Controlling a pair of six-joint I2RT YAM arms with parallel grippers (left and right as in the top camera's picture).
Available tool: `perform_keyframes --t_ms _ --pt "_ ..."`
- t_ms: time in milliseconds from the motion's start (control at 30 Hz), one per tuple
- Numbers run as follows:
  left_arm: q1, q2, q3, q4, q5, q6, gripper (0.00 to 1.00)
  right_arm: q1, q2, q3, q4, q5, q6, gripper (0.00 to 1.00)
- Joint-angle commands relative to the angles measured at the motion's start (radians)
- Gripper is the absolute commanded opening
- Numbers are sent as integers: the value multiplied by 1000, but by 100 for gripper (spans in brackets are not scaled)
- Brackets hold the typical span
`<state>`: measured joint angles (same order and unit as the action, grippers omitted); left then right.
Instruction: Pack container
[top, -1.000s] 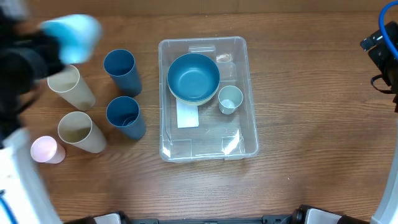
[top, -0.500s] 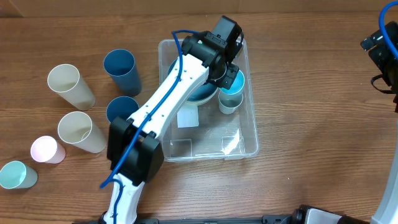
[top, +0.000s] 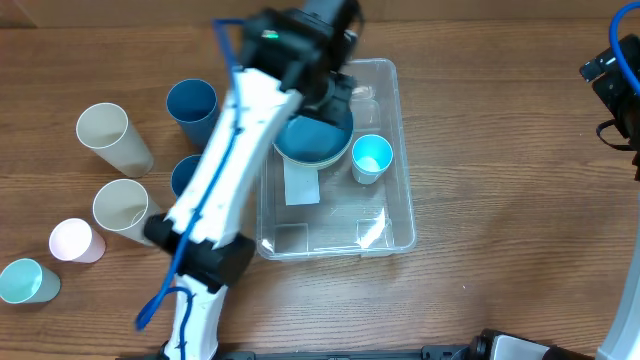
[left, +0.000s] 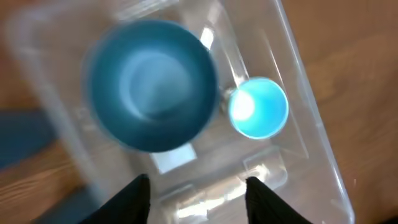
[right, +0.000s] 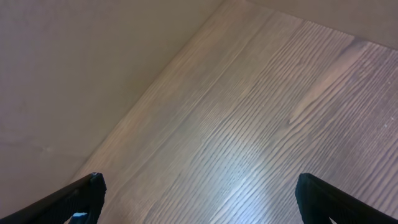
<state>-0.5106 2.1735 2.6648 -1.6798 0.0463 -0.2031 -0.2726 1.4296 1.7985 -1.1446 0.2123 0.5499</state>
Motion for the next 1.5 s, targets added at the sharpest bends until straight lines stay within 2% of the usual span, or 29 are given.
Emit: perform_keyframes --t_ms 0,100,167,267,300,400,533,600,700,767,867,1000,1100,1200,1233,1367,1467 --pt "137 -159 53 -10 -72 -61 51 0 -6 2 5 4 5 100" --pt "322 -322 4 -10 -53 -70 53 0 -6 2 5 4 5 100" --pt "504 -473 -95 -10 -57 -44 56 0 -6 2 5 4 5 100" --pt "822 -698 -314 -10 -48 -16 56 0 -6 2 5 4 5 100" --pt "940 -774 -406 -10 -32 -33 60 0 -6 2 5 4 5 100" --pt "1154 -923 -649 -6 -31 -96 66 0 -6 2 5 4 5 100" --pt "1174 -935 -882 33 -110 -150 72 0 -6 2 5 4 5 100" --pt "1174 -927 -1083 129 -169 -208 74 0 -6 2 5 4 5 100" --pt "1176 -898 -1283 245 -169 -264 75 0 -6 2 5 4 5 100" --pt "1179 -871 -1386 344 -156 -269 73 0 -6 2 5 4 5 100" --pt "1186 -811 -1506 439 -113 -280 58 0 -6 2 5 4 5 100" --pt "1238 -793 -1540 497 -106 -277 56 0 -6 2 5 4 5 100" --pt "1320 -794 -1544 497 -100 -259 61 0 -6 2 5 4 5 100" --pt "1382 -800 -1544 490 -79 -264 55 0 -6 2 5 4 5 100" --pt "1402 -803 -1544 493 -79 -273 56 0 -6 2 5 4 5 100" --pt "1575 -804 -1544 562 -71 -325 72 0 -6 2 5 4 5 100" --pt "1640 -800 -1544 624 -31 -313 74 0 -6 2 5 4 5 100"
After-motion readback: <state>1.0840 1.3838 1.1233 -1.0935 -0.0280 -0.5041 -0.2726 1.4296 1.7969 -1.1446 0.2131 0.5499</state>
